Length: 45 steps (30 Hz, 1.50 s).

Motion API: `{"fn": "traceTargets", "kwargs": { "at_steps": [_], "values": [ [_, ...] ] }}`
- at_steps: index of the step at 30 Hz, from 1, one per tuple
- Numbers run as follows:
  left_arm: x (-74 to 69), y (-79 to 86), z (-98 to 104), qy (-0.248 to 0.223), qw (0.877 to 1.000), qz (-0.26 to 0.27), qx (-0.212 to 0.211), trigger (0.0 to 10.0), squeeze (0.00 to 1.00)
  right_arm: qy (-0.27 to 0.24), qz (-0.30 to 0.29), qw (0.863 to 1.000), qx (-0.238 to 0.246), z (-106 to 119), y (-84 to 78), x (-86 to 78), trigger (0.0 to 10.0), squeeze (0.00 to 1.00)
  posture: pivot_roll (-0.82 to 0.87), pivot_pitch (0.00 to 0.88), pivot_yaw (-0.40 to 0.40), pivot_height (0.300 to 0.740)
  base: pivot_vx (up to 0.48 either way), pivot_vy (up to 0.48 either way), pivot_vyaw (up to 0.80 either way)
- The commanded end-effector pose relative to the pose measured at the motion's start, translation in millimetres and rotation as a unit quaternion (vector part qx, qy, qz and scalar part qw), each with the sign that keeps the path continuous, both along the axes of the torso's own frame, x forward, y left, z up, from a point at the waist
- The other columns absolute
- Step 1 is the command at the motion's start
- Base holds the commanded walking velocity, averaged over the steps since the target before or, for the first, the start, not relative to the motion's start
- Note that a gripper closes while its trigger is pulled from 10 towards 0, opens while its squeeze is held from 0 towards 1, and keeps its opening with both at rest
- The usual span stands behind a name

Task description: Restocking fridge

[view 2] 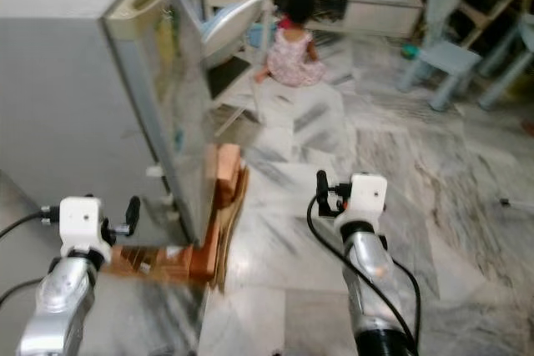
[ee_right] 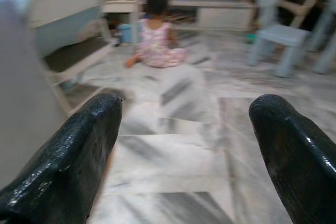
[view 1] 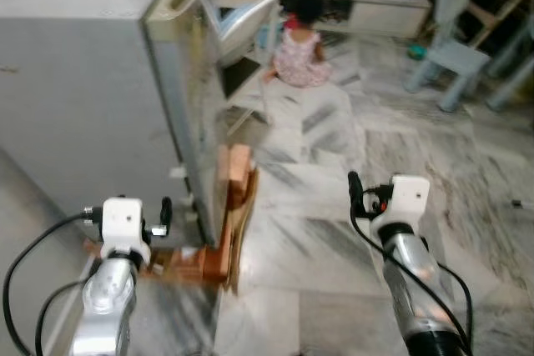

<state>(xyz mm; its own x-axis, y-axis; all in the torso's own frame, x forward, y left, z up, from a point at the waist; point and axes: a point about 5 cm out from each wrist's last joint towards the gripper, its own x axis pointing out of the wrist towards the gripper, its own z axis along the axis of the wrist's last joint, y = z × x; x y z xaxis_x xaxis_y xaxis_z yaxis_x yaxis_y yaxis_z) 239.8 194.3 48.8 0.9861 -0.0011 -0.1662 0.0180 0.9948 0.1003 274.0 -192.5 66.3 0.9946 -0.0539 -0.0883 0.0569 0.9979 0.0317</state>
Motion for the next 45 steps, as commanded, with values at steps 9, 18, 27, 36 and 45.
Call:
{"fn": "traceTargets", "kwargs": {
  "at_steps": [9,18,27,36,45],
  "values": [
    [-1.1,-1.1,3,-0.008,1.000,-0.010,-0.006,10.0,0.00,-0.008,0.001,1.000,-0.001,2,1.2,2.3,10.0,0.00,0.03,0.000,-0.034,0.740,0.190,0.000,-0.59],
    [-0.8,-1.4,2,-0.007,1.000,-0.008,-0.004,10.0,0.00,-0.009,0.001,1.000,-0.004,3,1.0,3.7,10.0,0.00,0.02,0.000,-0.037,0.740,0.302,0.000,0.00],
    [0.1,1.9,3,-0.010,1.000,0.003,-0.002,10.0,0.00,-0.011,0.004,1.000,-0.006,3,2.5,5.3,10.0,0.00,0.02,0.000,-0.039,0.740,0.102,0.000,0.00],
    [-0.8,12.7,-3,0.003,1.000,0.029,0.003,10.0,0.00,-0.008,0.007,1.000,-0.003,1,5.1,2.9,10.0,0.00,0.03,0.000,-0.042,0.740,0.000,0.000,0.00],
    [16.6,28.3,4,-0.008,0.998,0.055,0.016,10.0,0.00,-0.013,0.016,1.000,-0.010,3,6.2,3.5,10.0,0.00,0.02,0.000,-0.043,0.740,0.000,0.000,0.00]
  ]
}}
